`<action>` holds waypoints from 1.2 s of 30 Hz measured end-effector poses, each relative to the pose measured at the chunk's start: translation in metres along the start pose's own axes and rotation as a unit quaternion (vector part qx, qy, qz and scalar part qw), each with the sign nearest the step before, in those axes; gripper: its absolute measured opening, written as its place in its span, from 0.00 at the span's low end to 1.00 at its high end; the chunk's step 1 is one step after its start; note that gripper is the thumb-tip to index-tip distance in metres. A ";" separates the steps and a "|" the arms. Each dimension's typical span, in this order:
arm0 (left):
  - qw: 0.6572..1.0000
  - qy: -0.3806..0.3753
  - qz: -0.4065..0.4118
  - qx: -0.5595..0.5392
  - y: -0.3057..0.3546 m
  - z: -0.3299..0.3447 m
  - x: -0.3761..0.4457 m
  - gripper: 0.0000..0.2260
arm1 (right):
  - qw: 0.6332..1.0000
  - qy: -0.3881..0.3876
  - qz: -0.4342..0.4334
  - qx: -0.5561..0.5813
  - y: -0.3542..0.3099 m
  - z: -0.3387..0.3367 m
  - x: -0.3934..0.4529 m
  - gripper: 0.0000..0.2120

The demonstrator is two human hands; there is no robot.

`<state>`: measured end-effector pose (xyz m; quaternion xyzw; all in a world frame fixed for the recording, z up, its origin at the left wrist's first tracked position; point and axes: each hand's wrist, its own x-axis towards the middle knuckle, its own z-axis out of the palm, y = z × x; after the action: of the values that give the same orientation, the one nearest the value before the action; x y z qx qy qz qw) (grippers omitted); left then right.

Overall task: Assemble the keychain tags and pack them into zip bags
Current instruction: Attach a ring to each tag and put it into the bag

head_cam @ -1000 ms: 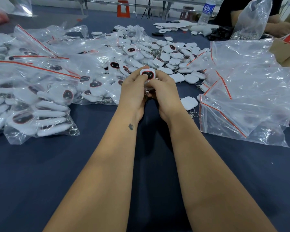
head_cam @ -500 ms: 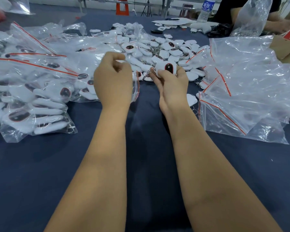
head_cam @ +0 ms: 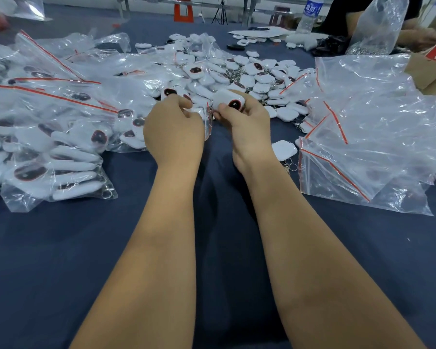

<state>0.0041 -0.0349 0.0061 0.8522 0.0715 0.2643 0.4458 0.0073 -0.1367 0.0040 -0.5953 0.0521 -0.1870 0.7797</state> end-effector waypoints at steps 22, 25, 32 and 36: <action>0.953 0.106 -0.026 -0.284 0.006 0.002 -0.001 0.07 | 0.792 0.066 -0.087 -0.600 -0.017 -0.004 -0.016 0.16; 0.970 0.094 0.023 -0.225 0.011 0.005 -0.006 0.09 | 0.708 0.067 -0.006 -0.703 -0.016 -0.009 -0.018 0.17; 0.921 -0.040 0.105 -0.372 0.037 0.012 -0.032 0.15 | 0.709 -0.021 -0.134 -0.692 -0.002 -0.009 -0.005 0.14; 0.876 -0.213 0.010 -0.433 0.039 0.022 -0.033 0.11 | 0.687 0.051 -0.041 -0.724 -0.005 -0.015 -0.010 0.16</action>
<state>-0.0171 -0.0861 0.0140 0.6107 -0.1547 0.0853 0.7719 -0.0073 -0.1481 0.0027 -0.9659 0.1867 -0.1530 0.0939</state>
